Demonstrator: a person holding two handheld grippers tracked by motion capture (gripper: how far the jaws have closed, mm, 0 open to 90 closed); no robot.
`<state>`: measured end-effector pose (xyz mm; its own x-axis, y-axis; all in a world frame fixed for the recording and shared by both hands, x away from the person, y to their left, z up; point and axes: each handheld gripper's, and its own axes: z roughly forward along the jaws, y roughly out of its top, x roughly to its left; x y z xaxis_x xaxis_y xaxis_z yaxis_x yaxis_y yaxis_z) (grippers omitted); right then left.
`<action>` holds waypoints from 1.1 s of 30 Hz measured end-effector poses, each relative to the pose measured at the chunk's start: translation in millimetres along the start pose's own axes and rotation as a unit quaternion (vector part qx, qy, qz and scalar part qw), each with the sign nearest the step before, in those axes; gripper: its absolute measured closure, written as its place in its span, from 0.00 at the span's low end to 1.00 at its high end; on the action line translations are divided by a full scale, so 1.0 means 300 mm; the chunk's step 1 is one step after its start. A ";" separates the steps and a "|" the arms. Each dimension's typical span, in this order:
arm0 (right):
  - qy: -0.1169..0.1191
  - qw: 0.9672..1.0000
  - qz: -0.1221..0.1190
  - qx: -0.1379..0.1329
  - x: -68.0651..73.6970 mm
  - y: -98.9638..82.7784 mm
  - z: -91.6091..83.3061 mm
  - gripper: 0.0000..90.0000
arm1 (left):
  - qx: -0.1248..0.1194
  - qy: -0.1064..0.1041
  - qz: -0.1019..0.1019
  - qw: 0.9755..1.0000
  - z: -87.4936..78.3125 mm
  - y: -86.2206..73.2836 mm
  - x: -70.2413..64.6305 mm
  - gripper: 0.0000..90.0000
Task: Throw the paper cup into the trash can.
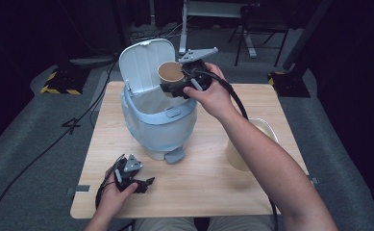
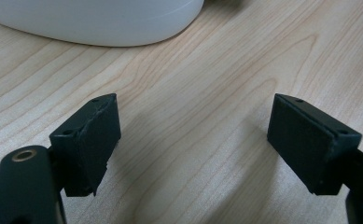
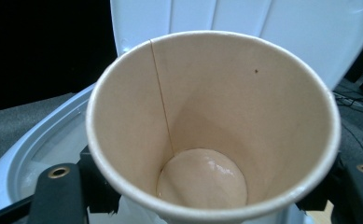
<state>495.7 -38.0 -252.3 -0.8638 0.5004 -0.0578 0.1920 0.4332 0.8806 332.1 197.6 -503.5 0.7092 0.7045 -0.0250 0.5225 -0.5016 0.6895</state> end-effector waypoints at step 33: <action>0.018 0.999 -0.026 0.004 0.024 -0.007 -0.061 0.17 | -0.001 -0.004 0.005 1.000 -0.001 -0.001 0.005 0.20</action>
<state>480.6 -49.0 -245.9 -0.8893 0.4492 -0.0856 0.1506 0.4643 0.8728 332.8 199.0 -503.5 0.7182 0.6955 -0.0226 0.5137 -0.5080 0.6914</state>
